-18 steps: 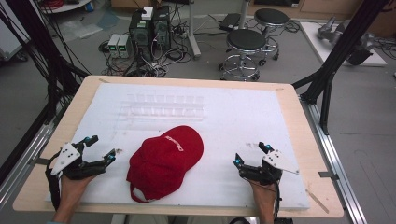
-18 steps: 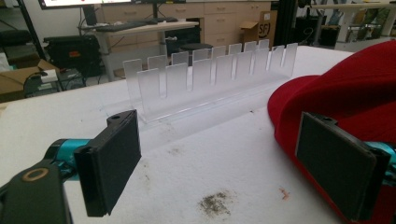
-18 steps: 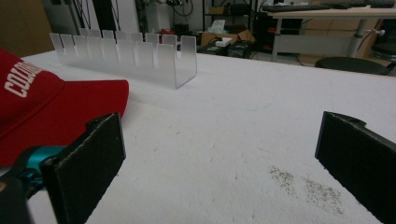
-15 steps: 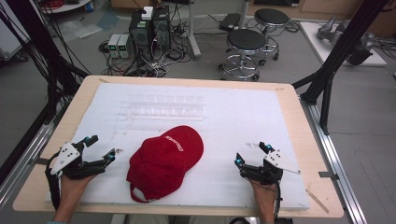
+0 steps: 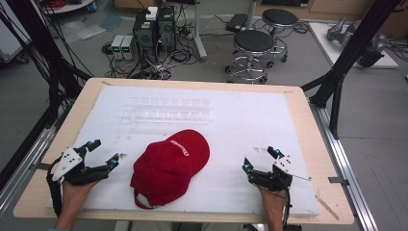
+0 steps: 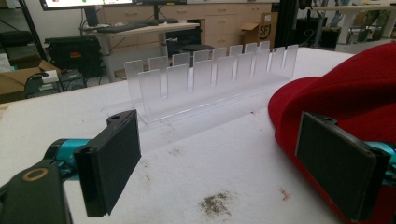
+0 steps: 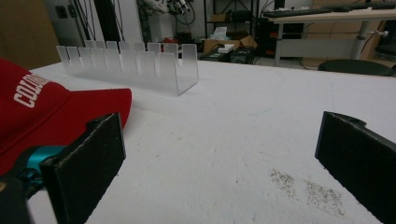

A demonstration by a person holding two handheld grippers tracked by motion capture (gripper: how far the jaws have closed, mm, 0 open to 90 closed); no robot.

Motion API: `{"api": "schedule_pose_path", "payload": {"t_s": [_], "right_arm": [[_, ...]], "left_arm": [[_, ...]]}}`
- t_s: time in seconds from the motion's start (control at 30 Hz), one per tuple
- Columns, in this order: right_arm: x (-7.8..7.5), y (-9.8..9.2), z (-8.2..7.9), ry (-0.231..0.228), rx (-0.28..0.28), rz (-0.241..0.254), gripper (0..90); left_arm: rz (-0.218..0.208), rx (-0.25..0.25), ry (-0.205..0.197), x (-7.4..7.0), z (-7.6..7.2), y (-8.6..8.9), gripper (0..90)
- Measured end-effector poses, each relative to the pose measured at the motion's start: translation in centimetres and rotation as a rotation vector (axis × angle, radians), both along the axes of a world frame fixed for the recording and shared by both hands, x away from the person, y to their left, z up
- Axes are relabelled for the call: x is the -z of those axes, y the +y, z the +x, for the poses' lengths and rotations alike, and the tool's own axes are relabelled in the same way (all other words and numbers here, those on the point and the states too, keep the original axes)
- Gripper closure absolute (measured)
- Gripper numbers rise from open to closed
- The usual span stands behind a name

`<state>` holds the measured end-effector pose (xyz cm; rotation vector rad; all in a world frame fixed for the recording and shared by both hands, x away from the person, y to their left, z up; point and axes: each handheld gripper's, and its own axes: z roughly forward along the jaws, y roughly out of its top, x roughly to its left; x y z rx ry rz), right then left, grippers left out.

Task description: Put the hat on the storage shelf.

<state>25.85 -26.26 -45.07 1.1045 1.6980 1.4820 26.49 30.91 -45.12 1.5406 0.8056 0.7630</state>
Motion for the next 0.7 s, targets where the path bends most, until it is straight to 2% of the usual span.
{"api": "schedule_pose_path", "payload": {"t_s": [0.3,0.43,0.5,0.63,0.7], "right_arm": [[0.0,0.1,0.0,0.006,0.000,0.002,0.4],[0.0,0.1,0.0,0.002,0.000,-0.005,0.4],[0.0,0.1,0.0,0.004,0.000,-0.007,0.4],[0.0,0.1,0.0,0.006,0.001,-0.009,0.4],[0.0,0.2,0.0,0.002,0.002,-0.012,0.4]], "left_arm": [[0.004,0.004,-0.004,0.0,0.0,0.0,14.4],[0.010,0.019,0.022,-0.2,0.0,0.0,14.3],[0.021,0.021,0.027,-0.4,-0.1,0.0,14.3],[0.014,0.035,0.019,-1.2,-0.5,0.0,14.1],[0.030,0.049,0.017,-1.9,-0.7,-0.1,14.0]]}}
